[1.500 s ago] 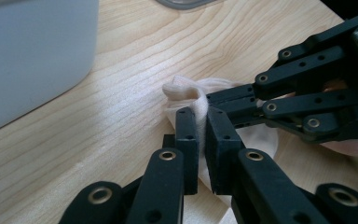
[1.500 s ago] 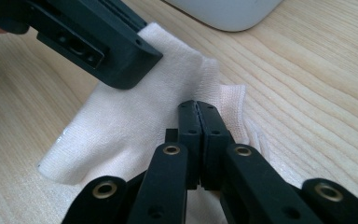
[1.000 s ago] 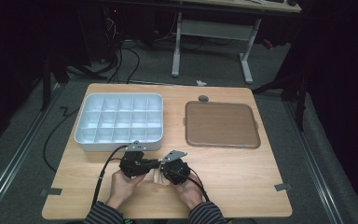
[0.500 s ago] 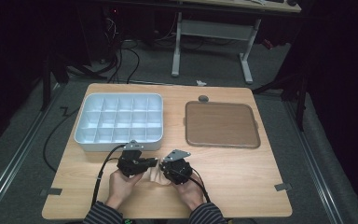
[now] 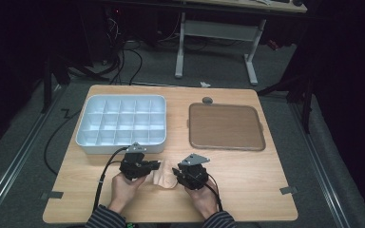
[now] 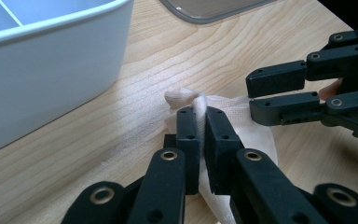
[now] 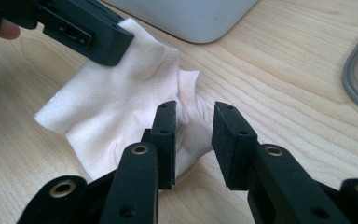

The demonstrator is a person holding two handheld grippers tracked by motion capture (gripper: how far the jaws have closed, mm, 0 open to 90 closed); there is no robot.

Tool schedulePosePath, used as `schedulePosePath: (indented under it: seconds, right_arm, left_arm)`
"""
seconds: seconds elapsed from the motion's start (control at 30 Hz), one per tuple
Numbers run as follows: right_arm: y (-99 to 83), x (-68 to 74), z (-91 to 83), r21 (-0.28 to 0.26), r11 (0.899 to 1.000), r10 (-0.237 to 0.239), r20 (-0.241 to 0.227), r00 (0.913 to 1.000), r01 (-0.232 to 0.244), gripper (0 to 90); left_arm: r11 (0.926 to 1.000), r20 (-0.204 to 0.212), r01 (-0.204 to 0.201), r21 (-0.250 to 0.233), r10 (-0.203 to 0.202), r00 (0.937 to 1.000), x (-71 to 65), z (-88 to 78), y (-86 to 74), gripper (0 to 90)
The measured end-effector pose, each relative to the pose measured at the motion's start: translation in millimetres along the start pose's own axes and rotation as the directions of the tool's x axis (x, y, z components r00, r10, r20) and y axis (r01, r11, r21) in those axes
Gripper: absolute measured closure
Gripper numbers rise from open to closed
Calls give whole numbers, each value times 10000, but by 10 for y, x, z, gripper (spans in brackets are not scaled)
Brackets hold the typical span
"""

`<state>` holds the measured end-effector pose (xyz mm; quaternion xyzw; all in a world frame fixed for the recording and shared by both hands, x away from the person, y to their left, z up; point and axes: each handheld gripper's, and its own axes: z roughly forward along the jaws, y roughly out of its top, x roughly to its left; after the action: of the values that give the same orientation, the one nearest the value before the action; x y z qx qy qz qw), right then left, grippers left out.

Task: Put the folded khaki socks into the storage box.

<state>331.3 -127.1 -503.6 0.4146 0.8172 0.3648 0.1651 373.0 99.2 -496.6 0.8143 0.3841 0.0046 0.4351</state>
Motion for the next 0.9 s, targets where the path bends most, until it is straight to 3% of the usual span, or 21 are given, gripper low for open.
schedulePosePath:
  seconds: [0.13,0.37,0.57,0.73,0.9]
  right_arm:
    - [-48,-19,84,376,9992,92,-19,10000,-91,706]
    - [-55,-37,147,559,9984,112,-181,9998,-101,751]
    - [-11,-14,181,703,9963,-495,-119,9987,502,781]
    - [-4,-43,200,666,9970,-371,-335,9988,392,783]
    - [37,-45,230,770,9959,-437,-434,9981,470,784]
  left_arm:
    - [10000,107,21,-33,-21,9999,-11,-1,6,858]
    - [10000,290,-15,-91,18,9996,-35,-16,34,857]
    - [9998,505,-125,-162,133,9986,-70,-12,90,856]
    - [9997,826,-58,-250,78,9966,-70,12,108,853]
    - [9995,875,-76,-319,104,9961,-75,52,122,852]
